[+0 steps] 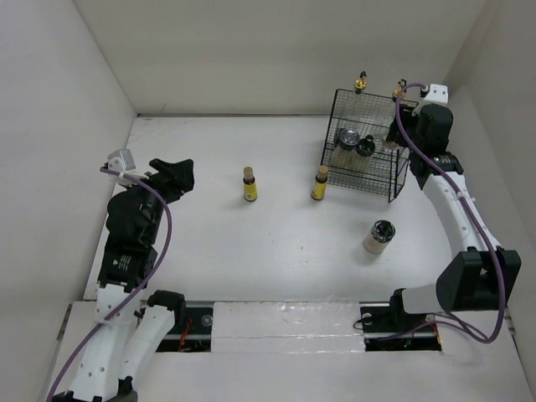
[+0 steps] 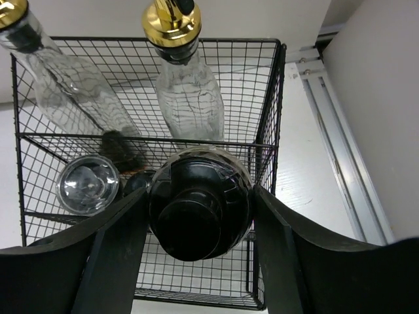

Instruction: Organize the condiment bottles

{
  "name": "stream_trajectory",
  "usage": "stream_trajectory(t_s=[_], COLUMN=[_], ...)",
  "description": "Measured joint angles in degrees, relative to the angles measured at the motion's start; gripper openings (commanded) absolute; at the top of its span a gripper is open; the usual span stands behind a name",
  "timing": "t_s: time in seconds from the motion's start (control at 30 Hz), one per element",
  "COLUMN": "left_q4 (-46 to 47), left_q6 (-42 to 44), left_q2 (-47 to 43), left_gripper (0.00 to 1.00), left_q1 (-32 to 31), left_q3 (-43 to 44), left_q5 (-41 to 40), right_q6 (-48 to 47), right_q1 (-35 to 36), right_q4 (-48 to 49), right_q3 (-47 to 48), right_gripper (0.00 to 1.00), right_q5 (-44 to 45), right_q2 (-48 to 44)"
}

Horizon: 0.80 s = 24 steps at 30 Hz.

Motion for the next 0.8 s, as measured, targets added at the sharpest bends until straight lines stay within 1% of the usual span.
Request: stream_trajectory(t_s=[0.3,0.33,0.57,0.73,0.8], left_q4=[0.0,0.0,0.0,0.0,0.0], left_q6=[0.0,0.0,0.0,0.0,0.0], left_q2=[0.2,0.2,0.4,0.4,0.4], left_gripper=[0.71,0.71,0.71,0.71,0.71], left_q1=[0.0,0.0,0.0,0.0,0.0], left_q3=[0.0,0.0,0.0,0.0,0.0], left_q5=[0.0,0.0,0.0,0.0,0.1], right_q6=[-0.1,-0.1,-0.1,-0.1,-0.1], right_q1=[-3.5,-4.0,-4.4,-4.4,-4.3], right_q4=[0.7,1.0,2.3,3.0,3.0], right_q3=[0.2,0.2,0.0,-0.1,-0.3], right_gripper=[0.43,0.42,0.42,0.48,0.57], right_q5=[-3.7,-3.9,-4.4,-4.6,-4.8], right_q2=[5.0,6.0,11.1,15.8,17.5])
